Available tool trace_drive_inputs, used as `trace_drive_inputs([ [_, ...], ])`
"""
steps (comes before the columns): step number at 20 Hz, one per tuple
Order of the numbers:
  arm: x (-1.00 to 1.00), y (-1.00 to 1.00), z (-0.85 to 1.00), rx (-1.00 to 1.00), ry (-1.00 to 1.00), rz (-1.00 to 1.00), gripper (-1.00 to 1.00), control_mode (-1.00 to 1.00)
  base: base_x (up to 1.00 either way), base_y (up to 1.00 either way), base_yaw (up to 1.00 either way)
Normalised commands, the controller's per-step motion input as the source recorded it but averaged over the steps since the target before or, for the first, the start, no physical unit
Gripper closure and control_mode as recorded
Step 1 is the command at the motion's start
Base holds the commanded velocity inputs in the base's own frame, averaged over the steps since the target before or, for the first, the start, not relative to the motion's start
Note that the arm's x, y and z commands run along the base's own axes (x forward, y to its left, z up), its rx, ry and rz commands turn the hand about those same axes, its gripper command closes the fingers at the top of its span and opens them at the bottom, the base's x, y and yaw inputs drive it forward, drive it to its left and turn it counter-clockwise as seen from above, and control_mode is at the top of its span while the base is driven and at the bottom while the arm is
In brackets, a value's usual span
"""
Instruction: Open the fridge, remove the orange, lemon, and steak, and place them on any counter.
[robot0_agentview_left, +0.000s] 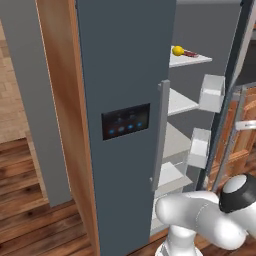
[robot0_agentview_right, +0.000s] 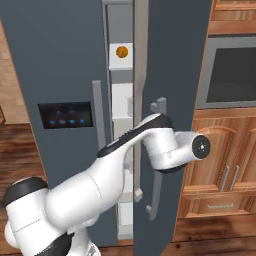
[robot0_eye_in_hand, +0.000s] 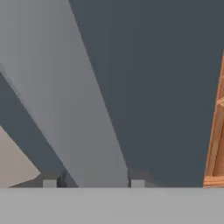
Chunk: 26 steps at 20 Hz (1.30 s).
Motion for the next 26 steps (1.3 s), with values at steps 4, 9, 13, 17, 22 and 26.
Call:
trace_drive_inputs([
  [4,-0.7,0.01,0.0,0.0,-0.11,-0.13,-1.0,-1.0,0.0,0.0,0.0],
  [9,-0.76,0.15,-0.06,-0.1,-0.14,-0.35,-1.0,-1.0,0.0,0.0,0.0],
  [13,-0.82,0.42,-0.11,-0.21,-0.14,-0.5,-1.0,-1.0,0.0,0.0,0.0],
  [17,-0.92,0.5,-0.06,-0.21,-0.1,-0.49,-1.0,-1.0,0.0,0.0,0.0],
  [22,-0.87,0.86,0.0,-0.08,-0.02,-0.18,-1.0,-1.0,0.0,0.0,0.0],
  [26,-0.04,1.0,0.21,-0.07,0.0,0.0,-1.0,-1.0,0.0,0.0,0.0],
])
